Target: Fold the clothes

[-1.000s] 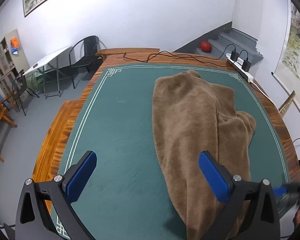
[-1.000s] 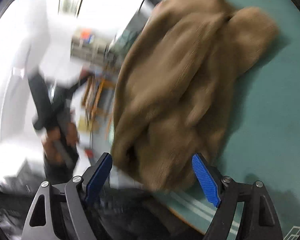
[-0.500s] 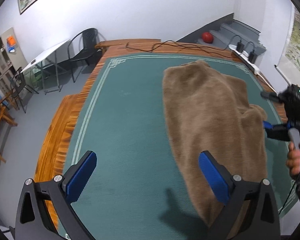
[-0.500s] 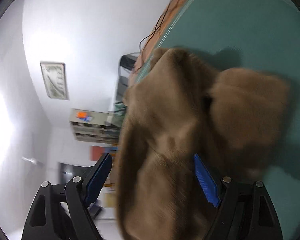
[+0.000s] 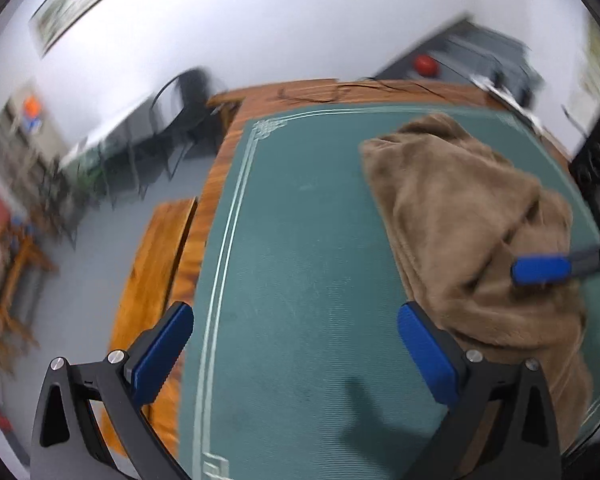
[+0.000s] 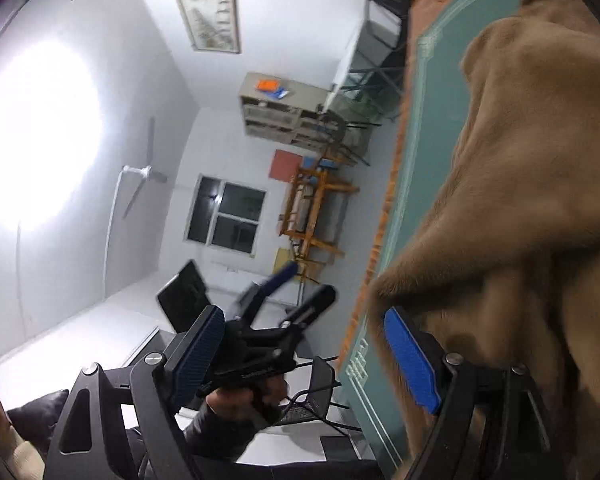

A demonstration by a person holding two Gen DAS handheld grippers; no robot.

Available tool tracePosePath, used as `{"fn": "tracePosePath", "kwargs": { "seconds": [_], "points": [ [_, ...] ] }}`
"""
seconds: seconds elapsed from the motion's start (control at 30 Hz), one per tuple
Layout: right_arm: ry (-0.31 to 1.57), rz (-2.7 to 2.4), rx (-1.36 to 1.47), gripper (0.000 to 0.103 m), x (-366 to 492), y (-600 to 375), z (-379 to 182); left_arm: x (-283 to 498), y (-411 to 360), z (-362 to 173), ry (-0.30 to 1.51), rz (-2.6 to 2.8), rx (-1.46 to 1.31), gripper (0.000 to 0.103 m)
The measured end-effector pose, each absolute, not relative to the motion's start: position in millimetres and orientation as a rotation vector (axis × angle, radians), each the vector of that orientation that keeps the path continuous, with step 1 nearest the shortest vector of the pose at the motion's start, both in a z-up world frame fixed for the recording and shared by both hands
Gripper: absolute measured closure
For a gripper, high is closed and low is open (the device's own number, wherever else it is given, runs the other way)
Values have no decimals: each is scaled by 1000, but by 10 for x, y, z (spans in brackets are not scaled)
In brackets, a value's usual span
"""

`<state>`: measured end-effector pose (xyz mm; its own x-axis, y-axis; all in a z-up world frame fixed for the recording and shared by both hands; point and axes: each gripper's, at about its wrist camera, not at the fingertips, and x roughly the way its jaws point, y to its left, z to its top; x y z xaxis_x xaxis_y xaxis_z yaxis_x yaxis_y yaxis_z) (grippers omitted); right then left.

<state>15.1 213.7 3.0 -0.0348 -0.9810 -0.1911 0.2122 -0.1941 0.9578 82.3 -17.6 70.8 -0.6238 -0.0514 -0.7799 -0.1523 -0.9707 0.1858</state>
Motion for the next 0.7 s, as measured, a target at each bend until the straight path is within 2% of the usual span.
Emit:
{"fn": "tracePosePath", "kwargs": {
  "seconds": [0.2, 0.3, 0.7],
  "points": [
    [-1125, -1604, 1165, 19, 93, 2709, -166, 950, 204, 683, 743, 2503, -1115, 1],
    [-1115, -1716, 1190, 19, 184, 2882, -231, 1046, 407, 581, 980, 2339, -978, 1],
    [-1242, -1864, 1278, 19, 528, 3308, -449, 1430, 911, -37, 1616, 1737, -448, 1]
  ]
}}
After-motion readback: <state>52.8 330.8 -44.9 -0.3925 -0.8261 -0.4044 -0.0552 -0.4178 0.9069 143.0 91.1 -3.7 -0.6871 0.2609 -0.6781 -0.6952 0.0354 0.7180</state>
